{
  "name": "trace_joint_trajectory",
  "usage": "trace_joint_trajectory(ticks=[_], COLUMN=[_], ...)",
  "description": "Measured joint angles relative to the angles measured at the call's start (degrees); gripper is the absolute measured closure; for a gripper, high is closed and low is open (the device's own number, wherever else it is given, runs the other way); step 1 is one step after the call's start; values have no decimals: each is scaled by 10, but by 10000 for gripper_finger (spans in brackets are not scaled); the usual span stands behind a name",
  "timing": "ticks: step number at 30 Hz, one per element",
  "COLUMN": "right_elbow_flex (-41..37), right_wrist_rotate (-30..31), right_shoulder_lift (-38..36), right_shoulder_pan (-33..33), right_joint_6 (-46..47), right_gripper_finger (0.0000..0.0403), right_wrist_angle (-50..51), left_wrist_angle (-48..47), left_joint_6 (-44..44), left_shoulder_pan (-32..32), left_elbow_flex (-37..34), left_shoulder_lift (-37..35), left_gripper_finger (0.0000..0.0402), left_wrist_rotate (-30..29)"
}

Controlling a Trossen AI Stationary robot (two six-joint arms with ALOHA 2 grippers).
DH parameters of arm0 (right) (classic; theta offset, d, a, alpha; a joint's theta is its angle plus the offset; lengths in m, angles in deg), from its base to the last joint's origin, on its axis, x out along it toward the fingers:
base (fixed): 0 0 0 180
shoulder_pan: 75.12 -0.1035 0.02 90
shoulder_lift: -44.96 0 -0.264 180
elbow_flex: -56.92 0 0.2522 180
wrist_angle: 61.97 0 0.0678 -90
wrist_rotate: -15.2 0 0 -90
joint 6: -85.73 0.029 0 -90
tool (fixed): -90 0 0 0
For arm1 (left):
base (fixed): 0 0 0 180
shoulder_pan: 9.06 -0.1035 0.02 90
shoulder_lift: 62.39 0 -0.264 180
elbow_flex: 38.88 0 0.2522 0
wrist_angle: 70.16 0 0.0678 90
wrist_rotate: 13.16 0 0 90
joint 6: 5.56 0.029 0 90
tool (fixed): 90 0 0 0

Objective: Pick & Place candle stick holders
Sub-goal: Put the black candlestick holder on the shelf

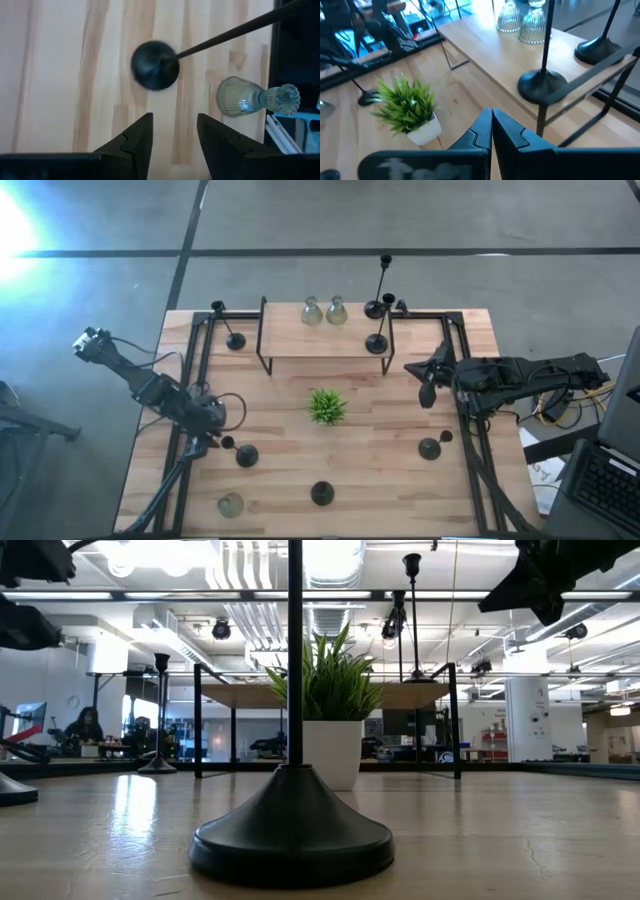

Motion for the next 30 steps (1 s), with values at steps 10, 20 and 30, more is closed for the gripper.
trace_joint_trajectory(ticks=[10,20,30], right_elbow_flex=[0,4,28], right_wrist_rotate=[1,0,0], right_shoulder_lift=[0,0,0], right_shoulder_pan=[0,0,0], right_joint_6=[2,2,-1], right_gripper_finger=[394,394,394], right_wrist_angle=[-24,-25,-23], left_wrist_angle=[66,154,262], left_joint_6=[115,189,231], left_shoulder_pan=[0,0,0], left_elbow_flex=[-17,-44,-106], left_shoulder_lift=[-26,-68,-88], left_gripper_finger=[245,245,245], left_wrist_rotate=[-34,-45,-39])
